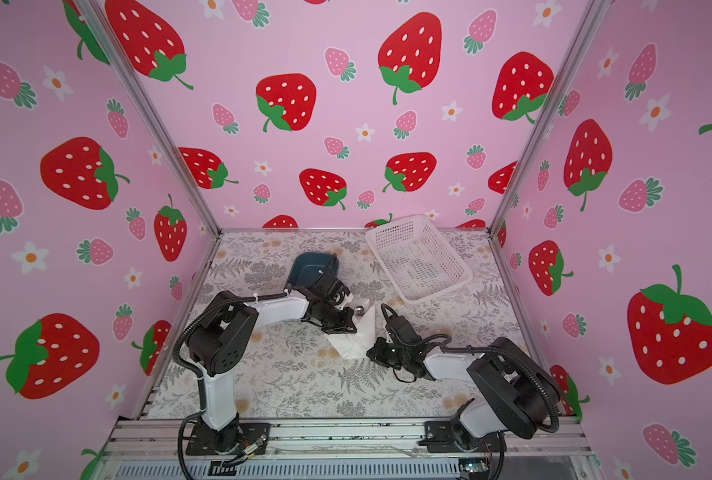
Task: Place the utensils on the paper napkin and roll it up
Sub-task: 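Press the napkin fold over the spoon and fork with the left gripper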
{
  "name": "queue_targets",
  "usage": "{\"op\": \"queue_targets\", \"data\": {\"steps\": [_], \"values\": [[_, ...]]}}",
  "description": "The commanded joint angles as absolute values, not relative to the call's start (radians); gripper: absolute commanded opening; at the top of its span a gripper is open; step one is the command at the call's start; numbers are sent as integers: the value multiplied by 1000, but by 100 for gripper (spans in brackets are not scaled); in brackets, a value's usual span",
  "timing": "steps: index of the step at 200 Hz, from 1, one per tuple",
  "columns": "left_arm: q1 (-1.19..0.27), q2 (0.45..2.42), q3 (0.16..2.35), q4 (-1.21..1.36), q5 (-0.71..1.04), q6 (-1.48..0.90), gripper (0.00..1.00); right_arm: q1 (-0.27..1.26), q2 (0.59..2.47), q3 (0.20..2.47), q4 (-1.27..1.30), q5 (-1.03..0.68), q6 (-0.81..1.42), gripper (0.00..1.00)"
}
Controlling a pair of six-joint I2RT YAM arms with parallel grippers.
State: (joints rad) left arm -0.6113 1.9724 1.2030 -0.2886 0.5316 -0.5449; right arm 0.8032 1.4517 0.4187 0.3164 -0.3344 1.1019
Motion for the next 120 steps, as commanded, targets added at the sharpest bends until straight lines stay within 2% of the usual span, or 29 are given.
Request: {"op": "queue_targets", "data": {"steps": [1, 42, 120], "values": [[-607, 1984, 1229, -301, 530, -528, 0, 807, 1404, 422, 305, -332, 1099, 10], [-607, 1982, 1239, -308, 529, -526, 0, 758, 1306, 372, 299, -305, 1129, 9], [-604, 1997, 1259, -324, 532, -514, 0, 756, 1421, 367, 345, -356, 1118, 7]]}}
